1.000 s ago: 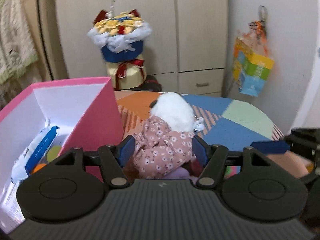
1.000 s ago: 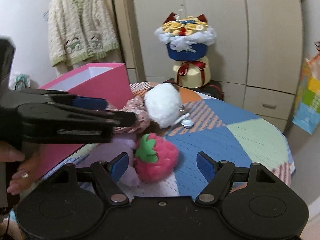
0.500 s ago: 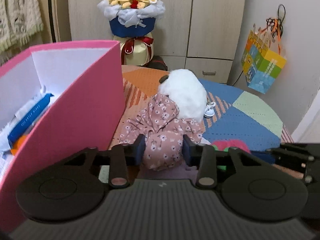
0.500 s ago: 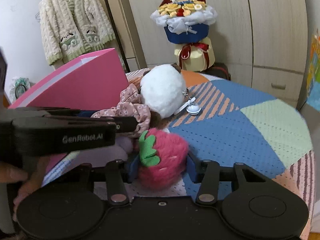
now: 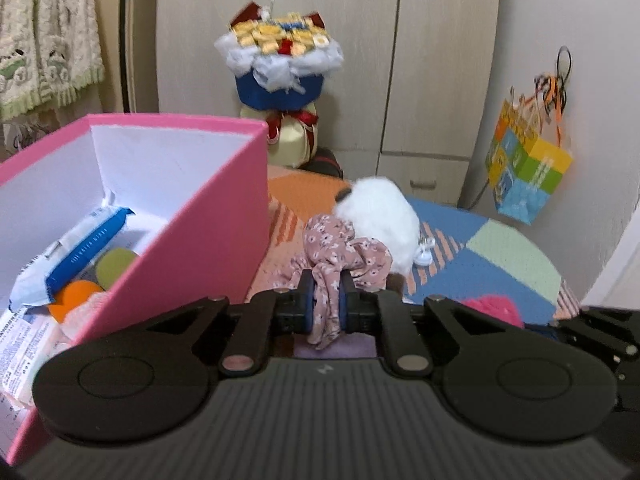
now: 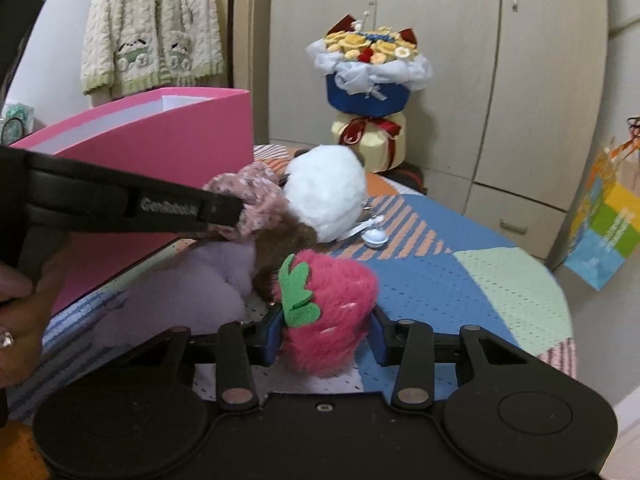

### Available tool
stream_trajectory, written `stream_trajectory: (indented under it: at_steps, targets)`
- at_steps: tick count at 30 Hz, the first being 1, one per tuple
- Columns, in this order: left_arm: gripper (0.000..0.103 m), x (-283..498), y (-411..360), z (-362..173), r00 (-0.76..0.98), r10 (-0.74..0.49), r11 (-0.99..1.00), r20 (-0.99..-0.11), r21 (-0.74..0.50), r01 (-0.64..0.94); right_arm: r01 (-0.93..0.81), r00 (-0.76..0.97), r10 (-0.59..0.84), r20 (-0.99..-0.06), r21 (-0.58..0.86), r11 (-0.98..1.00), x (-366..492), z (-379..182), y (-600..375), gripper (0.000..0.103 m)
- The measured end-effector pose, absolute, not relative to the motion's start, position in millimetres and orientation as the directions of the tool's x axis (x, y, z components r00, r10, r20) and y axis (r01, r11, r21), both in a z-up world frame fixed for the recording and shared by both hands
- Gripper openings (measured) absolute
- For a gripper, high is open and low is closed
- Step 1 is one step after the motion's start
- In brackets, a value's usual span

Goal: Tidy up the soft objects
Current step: 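Carry the floral bow in the left gripper while the right gripper carries the strawberry over the box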

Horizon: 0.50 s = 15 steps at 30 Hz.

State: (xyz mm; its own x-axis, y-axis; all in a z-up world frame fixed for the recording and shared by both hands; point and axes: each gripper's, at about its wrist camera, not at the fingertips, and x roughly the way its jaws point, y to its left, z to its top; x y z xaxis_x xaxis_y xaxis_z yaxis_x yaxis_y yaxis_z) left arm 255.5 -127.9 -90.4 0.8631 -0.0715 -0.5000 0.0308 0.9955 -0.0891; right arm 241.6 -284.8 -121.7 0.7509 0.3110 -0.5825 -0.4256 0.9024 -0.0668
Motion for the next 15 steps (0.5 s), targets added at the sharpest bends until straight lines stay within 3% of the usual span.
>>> stream_trajectory:
  at_steps: [15]
  targets:
    - [0.010, 214, -118, -66, 0.908, -0.136, 0.987, -0.396, -0.131, 0.091, -0.301, 0.821, 0.238, -0.519, -0.039, 0.953, 212, -100, -297, 0.047]
